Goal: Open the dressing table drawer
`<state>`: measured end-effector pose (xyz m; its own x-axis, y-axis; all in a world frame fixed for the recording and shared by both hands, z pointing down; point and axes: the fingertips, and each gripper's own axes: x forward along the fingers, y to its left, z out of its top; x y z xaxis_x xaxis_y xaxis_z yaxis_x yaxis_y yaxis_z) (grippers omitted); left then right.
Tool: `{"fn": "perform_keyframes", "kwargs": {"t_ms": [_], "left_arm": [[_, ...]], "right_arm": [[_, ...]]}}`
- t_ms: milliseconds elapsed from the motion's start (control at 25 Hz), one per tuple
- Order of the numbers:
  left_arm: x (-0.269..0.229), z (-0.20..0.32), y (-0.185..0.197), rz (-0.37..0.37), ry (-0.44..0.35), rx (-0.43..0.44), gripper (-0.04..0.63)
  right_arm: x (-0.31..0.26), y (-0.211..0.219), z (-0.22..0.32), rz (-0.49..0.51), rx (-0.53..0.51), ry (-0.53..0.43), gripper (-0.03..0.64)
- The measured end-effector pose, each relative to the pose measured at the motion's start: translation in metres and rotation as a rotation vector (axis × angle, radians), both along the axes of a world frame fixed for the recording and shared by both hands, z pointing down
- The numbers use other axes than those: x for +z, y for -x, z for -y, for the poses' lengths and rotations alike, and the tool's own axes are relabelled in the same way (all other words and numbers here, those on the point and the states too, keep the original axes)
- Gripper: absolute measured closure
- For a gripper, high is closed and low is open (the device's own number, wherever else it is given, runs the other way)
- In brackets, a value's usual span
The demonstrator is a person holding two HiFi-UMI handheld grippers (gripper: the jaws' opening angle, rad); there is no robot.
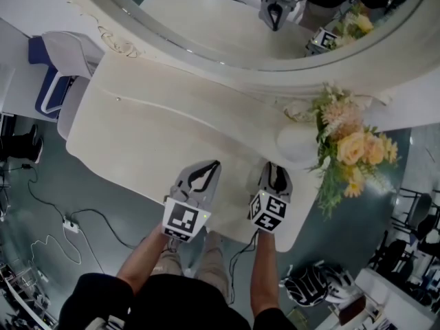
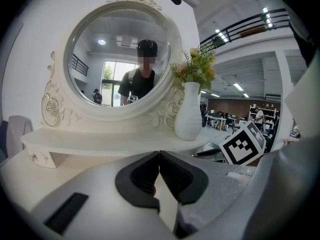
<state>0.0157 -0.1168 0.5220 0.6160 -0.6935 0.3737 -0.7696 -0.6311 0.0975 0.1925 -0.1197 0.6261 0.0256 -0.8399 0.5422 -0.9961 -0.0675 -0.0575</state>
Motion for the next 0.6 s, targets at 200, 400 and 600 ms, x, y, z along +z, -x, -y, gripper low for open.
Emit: {"fn": "perform_keyframes", "kwargs": {"t_ms": [200,400,600], "left_arm": [[-0.0022,0.003,-0.0007,0.004,-0.023,0.006,0.591],[-0.0019,0.0017,-0.0014,0.007,-0.013,0.008,0.591],[0.0027,-0.0038,0.0001,-0.003,0.027,0.0,0.591]], "right_arm": [[0.0009,-0.0015,-0.0003,-0.013,-0.002,0.007,0.518],[0.0005,-0.0015,-0.0007,-0.014,-0.001,0.009,0.52],[0.0004,-0.0014,-0.0015,-0.013,0.001,0.011,0.52]]}}
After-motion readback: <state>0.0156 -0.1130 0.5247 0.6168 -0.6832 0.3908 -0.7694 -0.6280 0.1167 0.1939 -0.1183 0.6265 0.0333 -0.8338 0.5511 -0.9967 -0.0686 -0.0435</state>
